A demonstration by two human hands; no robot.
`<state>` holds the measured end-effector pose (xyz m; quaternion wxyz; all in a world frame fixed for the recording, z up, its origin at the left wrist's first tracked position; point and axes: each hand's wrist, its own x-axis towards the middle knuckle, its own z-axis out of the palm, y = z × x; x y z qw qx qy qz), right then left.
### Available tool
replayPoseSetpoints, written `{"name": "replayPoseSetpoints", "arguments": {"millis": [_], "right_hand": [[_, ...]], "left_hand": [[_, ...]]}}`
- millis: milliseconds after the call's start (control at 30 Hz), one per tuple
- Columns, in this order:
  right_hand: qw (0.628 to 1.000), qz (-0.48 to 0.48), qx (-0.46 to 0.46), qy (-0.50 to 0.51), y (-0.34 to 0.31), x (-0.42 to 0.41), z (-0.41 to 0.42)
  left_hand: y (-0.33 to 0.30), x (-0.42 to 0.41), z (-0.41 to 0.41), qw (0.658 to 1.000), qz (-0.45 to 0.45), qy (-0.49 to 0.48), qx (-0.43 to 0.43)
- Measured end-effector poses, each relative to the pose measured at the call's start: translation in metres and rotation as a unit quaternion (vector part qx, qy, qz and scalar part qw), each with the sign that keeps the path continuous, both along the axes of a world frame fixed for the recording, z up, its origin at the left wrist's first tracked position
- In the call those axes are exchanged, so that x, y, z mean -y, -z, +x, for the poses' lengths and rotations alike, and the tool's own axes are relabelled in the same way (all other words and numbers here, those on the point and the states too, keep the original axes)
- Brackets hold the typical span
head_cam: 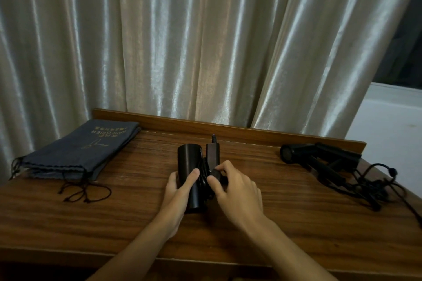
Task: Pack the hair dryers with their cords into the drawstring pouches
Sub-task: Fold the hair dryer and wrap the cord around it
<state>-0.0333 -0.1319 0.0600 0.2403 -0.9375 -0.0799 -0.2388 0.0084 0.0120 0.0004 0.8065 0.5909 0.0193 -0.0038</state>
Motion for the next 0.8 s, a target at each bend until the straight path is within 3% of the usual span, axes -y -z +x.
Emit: {"name": "replayPoseSetpoints", "arguments": {"millis": [167, 367, 567, 700, 800], "right_hand": [[1.000, -0.007, 0.003, -0.006, -0.002, 0.005, 0.003], [0.985, 0.154, -0.057, -0.050, -0.004, 0.008, 0.004], [0.973, 0.215, -0.071, -0.045, 0.005, 0.004, -0.003], [0.933, 0.338, -0.113, -0.049, 0.011, 0.000, -0.004], [0.922, 0.373, -0.099, -0.008, 0.012, -0.007, -0.004]], "left_hand": [[-0.001, 0.002, -0.002, 0.999, 0.027, -0.006, 0.020], [-0.002, 0.002, -0.005, 0.999, 0.028, -0.013, 0.017], [-0.003, 0.003, -0.003, 0.999, 0.041, -0.015, 0.007], [-0.003, 0.003, -0.003, 0.999, 0.044, -0.014, 0.012], [-0.004, 0.005, -0.004, 0.998, 0.053, -0.019, 0.024]]}}
